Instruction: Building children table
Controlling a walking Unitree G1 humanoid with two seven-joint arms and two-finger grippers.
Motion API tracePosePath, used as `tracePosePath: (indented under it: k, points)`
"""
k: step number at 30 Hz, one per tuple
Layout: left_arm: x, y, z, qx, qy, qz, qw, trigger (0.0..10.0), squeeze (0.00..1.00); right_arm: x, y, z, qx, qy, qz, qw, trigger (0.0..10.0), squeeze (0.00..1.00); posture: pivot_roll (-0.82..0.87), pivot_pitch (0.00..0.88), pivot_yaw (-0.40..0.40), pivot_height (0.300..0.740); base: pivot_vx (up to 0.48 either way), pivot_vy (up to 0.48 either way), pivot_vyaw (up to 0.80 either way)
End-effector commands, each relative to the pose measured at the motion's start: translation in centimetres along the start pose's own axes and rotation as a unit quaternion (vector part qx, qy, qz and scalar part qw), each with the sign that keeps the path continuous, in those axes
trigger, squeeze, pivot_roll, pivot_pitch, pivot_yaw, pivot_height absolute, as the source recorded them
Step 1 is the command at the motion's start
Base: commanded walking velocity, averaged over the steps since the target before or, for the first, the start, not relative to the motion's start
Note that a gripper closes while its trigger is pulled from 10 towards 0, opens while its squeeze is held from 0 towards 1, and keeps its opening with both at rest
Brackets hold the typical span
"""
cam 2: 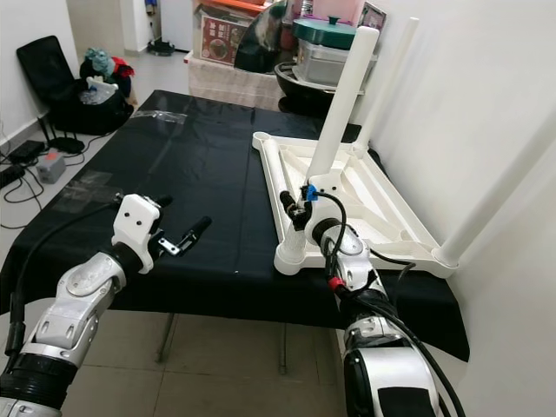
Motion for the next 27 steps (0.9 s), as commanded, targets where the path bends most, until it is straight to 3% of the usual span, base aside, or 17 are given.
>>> tracePosePath:
  k: [1,3,4,6,8,10,11,13,16,17,18,19,20,21,23,27]
  points:
    - [0.3,-0.1,0.1,0.0,-0.008,-0.005,1.0,10.0,0.0,0.2,0.5,-0.1,0.005,0.006,0.017,1.0,0.0,0.0,0.16,0.0,-0.171,0.74,0.0,0.0,0.0]
    - [0.3,-0.1,0.1,0.0,-0.008,-0.005,1.0,10.0,0.0,0.2,0.5,-0.1,0.005,0.006,0.017,1.0,0.0,0.0,0.16,0.0,-0.171,0.74,0.0,0.0,0.0]
    - [0.8,0.0,-0.1,0.001,-0.013,-0.001,1.0,10.0,0.0,1.4,0.4,0.1,0.006,-0.037,0.014,0.999,0.0,0.0,0.15,0.0,-0.164,0.74,0.0,0.0,0.0]
    - [0.8,0.0,-0.1,0.001,-0.013,-0.001,1.0,10.0,0.0,1.4,0.4,0.1,0.006,-0.037,0.014,0.999,0.0,0.0,0.15,0.0,-0.164,0.74,0.0,0.0,0.0]
    - [1.0,0.1,-0.1,0.002,-0.015,0.0,1.0,10.0,0.0,2.9,0.1,0.5,0.002,-0.102,0.012,0.995,0.0,0.0,0.15,0.0,-0.157,0.74,0.0,0.0,0.0]
    - [1.0,0.1,-0.1,0.002,-0.015,0.0,1.0,10.0,0.0,2.9,0.1,0.5,0.002,-0.102,0.012,0.995,0.0,0.0,0.15,0.0,-0.157,0.74,0.0,0.0,0.0]
    - [0.8,0.1,-0.1,0.001,-0.015,-0.001,1.0,10.0,0.0,4.1,-0.4,1.0,-0.01,-0.171,0.004,0.985,0.0,0.0,0.14,0.0,-0.152,0.74,0.0,0.0,0.0]
    - [0.6,-0.1,-0.1,-0.003,-0.012,-0.002,1.0,10.0,0.0,6.2,-2.3,2.9,-0.05,-0.326,-0.014,0.944,0.0,0.0,0.13,0.0,-0.146,0.74,0.0,0.0,0.0]
    - [0.6,-0.1,-0.1,-0.003,-0.012,-0.002,1.0,10.0,0.0,6.2,-2.3,2.9,-0.05,-0.326,-0.014,0.944,0.0,0.0,0.13,0.0,-0.146,0.74,0.0,0.0,0.0]
    - [0.8,-0.1,-0.2,-0.003,-0.011,0.0,1.0,10.0,0.0,6.2,-3.3,4.0,-0.063,-0.383,-0.025,0.921,0.0,0.0,0.13,0.0,-0.142,0.74,0.0,0.0,0.0]
    - [1.2,-0.1,-0.4,-0.002,-0.014,0.002,1.0,10.0,0.0,4.4,-3.7,4.8,-0.062,-0.405,-0.039,0.912,0.0,0.0,0.12,0.0,-0.136,0.74,0.0,0.0,0.0]
    - [1.2,-0.1,-0.4,-0.002,-0.014,0.002,1.0,10.0,0.0,4.4,-3.7,4.8,-0.062,-0.405,-0.039,0.912,0.0,0.0,0.12,0.0,-0.136,0.74,0.0,0.0,0.0]
    - [1.6,0.0,-0.5,-0.001,-0.018,0.005,1.0,10.0,0.0,2.4,-3.7,5.7,-0.054,-0.417,-0.059,0.905,0.0,0.0,0.12,0.0,-0.136,0.74,0.0,0.0,0.0]
    - [1.6,0.0,-0.5,-0.001,-0.018,0.005,1.0,10.0,0.0,1.5,-3.5,5.7,-0.047,-0.41,-0.062,0.909,0.0,0.0,0.12,0.0,-0.136,0.74,0.0,0.0,0.0]
    - [1.6,0.0,-0.5,-0.001,-0.018,0.005,1.0,10.0,0.0,1.5,-3.5,5.7,-0.047,-0.41,-0.062,0.909,0.0,0.0,0.12,0.0,-0.136,0.74,0.0,0.0,0.0]
    - [1.1,-0.2,-0.4,-0.004,-0.012,0.003,1.0,10.0,0.0,-0.3,-3.5,5.2,-0.047,-0.395,-0.07,0.915,0.0,0.0,0.12,0.0,-0.14,0.74,0.0,0.0,0.0]
Point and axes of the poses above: a point about 5 cm out from each wrist's last joint towards the gripper, its own z axis pointing back from the gripper into the wrist, its own y axis along the axis of the wrist's last joint, x = y × z, the point moved 5 cm from there along -z, pointing out of the wrist towards the gripper, and after that the axes turned 1 degree about -z, right-handed, at the moved point
